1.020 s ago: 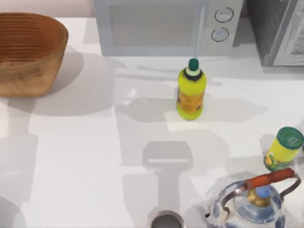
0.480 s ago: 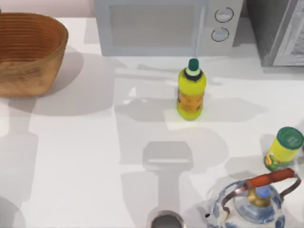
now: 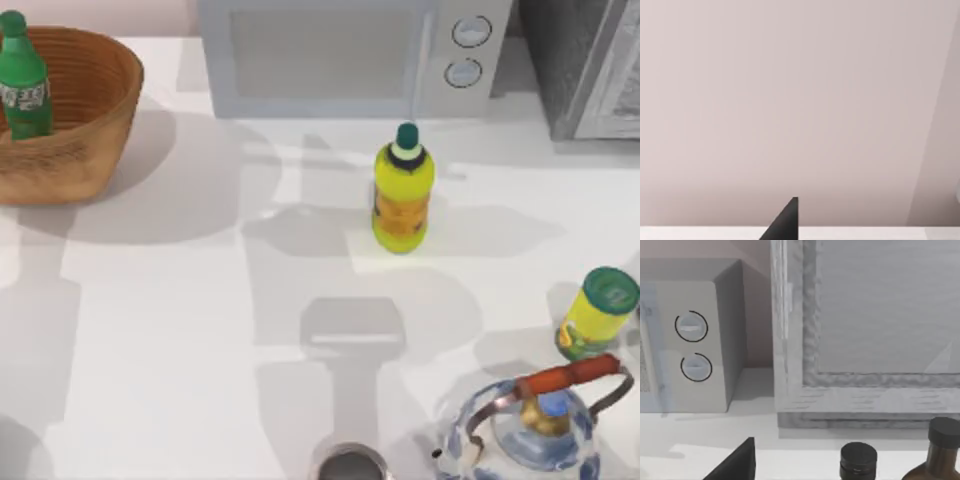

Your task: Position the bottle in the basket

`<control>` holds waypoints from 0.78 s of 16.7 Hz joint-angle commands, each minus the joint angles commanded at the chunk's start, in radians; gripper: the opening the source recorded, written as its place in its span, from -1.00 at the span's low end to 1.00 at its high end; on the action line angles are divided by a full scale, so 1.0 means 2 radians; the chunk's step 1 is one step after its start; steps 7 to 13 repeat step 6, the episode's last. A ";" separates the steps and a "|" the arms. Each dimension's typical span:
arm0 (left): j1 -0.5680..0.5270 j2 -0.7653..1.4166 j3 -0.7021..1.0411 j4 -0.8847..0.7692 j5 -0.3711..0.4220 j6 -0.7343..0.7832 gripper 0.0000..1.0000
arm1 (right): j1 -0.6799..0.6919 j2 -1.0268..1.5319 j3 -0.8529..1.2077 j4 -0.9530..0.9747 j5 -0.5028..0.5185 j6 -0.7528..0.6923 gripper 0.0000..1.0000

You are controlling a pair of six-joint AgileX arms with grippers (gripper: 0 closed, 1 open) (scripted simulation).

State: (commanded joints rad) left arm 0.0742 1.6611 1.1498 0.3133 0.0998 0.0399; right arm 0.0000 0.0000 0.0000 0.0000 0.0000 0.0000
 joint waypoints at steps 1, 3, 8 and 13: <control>0.000 0.000 0.000 0.000 0.000 0.000 1.00 | 0.000 0.000 0.000 0.000 0.000 0.000 1.00; 0.000 0.000 0.000 0.000 0.000 0.000 1.00 | 0.000 0.000 0.000 0.000 0.000 0.000 1.00; 0.000 0.000 0.000 0.000 0.000 0.000 1.00 | 0.000 0.000 0.000 0.000 0.000 0.000 1.00; 0.000 0.000 0.000 0.000 0.000 0.000 1.00 | 0.000 0.000 0.000 0.000 0.000 0.000 1.00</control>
